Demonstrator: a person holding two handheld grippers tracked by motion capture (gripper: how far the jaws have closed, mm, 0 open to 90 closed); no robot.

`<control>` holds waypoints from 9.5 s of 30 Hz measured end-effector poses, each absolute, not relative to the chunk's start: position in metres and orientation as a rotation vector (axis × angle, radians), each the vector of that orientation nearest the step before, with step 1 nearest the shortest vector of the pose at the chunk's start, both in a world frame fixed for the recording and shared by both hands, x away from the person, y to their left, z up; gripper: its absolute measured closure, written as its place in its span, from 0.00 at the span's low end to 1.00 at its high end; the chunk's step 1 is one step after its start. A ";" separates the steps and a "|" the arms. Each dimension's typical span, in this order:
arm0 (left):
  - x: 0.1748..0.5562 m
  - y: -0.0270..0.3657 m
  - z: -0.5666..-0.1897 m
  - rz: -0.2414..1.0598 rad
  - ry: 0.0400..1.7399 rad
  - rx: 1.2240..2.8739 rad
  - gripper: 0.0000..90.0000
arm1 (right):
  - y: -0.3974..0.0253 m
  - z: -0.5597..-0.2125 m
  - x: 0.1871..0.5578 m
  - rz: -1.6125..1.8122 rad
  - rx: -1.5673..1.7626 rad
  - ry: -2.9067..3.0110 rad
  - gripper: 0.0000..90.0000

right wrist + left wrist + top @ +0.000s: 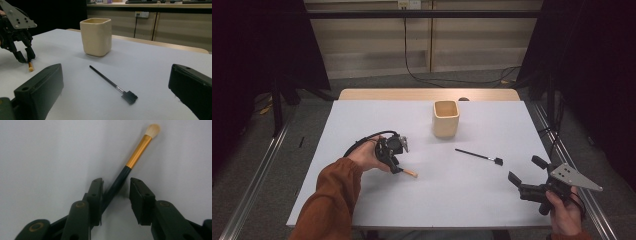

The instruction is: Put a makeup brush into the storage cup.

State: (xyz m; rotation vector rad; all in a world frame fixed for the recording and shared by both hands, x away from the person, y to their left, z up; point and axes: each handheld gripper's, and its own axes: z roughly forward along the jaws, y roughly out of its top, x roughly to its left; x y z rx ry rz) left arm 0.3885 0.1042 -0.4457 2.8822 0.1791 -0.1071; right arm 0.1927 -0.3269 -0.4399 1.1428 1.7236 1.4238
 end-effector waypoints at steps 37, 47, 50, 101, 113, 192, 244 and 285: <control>0.398 0.102 -0.440 -0.166 0.324 2.869 0.93 | -0.326 -0.441 0.193 1.418 1.145 1.735 0.00; 0.400 0.111 -0.427 -0.190 0.428 2.746 0.93 | -0.326 -0.441 0.193 1.422 1.150 1.730 0.00; 0.401 0.117 -0.421 -0.198 0.444 2.681 0.93 | -0.326 -0.441 0.193 1.422 1.149 1.730 0.00; 0.367 0.156 -0.406 0.087 0.573 2.009 0.93 | -0.326 -0.441 0.194 1.412 1.153 1.733 0.00; 0.355 0.152 -0.409 0.162 0.531 1.916 0.93 | -0.326 -0.441 0.194 1.412 1.157 1.734 0.00; 0.310 0.092 -0.398 0.006 0.385 1.775 0.93 | -0.274 -0.407 0.217 1.661 0.935 1.877 0.00; 0.297 0.074 -0.396 0.006 0.346 1.756 0.93 | -0.186 -0.375 0.268 1.903 0.700 2.118 0.37; 0.297 0.069 -0.406 0.030 0.311 1.772 0.92 | -0.189 -0.381 0.279 1.972 0.794 2.164 0.94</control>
